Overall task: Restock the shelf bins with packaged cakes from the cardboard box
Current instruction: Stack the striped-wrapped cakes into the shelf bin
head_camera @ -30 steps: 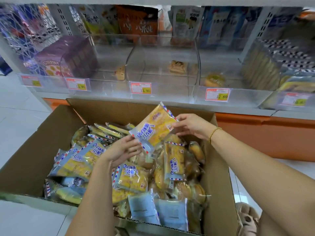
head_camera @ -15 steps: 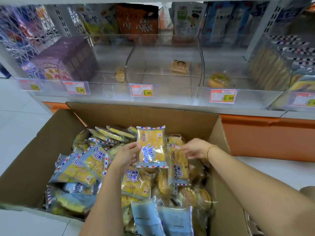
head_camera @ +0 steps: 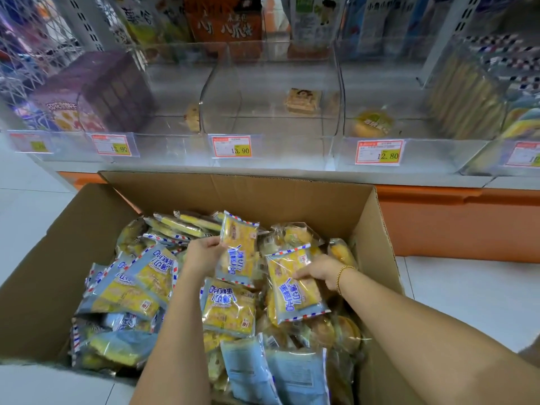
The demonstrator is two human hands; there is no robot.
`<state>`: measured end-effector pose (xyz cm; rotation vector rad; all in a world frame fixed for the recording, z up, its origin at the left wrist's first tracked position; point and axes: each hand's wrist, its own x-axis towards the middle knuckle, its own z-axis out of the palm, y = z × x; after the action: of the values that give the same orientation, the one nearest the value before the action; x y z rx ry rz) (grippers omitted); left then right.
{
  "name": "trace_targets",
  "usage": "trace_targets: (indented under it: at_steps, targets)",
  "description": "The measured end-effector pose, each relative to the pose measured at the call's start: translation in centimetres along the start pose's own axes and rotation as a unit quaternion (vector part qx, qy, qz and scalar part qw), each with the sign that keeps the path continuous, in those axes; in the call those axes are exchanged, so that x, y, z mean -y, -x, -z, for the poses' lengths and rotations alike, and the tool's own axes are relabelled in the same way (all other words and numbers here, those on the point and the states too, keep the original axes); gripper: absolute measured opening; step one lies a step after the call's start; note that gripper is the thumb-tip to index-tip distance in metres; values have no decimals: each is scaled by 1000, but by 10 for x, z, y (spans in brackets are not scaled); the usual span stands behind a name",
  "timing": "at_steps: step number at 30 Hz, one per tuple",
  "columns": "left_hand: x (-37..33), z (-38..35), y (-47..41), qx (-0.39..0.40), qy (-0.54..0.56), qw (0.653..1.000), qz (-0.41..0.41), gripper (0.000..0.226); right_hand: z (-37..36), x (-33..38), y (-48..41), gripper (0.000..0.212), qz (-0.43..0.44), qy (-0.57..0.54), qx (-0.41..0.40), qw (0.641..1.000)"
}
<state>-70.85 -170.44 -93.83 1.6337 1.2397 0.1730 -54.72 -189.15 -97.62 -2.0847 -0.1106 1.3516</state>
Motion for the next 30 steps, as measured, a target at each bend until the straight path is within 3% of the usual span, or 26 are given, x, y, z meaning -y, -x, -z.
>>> trace_targets:
  at_steps: [5, 8, 12, 15, 17, 22, 26, 30]
  targets:
    - [-17, 2, -1, -30, -55, 998, -28, 31, 23, 26, 11, 26, 36, 61, 4, 997]
    - [-41, -4, 8, 2, -33, 998, -49, 22, 57, 55, 44, 17, 84, 108, 81, 987]
    - [-75, -15, 23, 143, 15, 989, -45, 14, 109, 80, 94, 6, 150, -9, 167, 974]
    - [-98, -33, 33, 276, 61, 957, -61, 16, 135, 78, 114, 17, 186, -164, 126, 961]
    - [-112, -50, 40, 320, 122, 937, -74, 17, 149, 65, 120, 28, 169, -257, 103, 946]
    - [-139, -92, 55, 323, 218, 915, -103, 25, 176, 35, 128, 47, 123, -390, 108, 906]
    - [-158, -116, 63, 312, 288, 897, -123, 17, 195, 44, 126, 25, 156, -438, 91, 881]
    - [-176, -129, 70, 329, 260, 899, -128, 20, 206, 54, 132, 35, 175, -357, 90, 913]
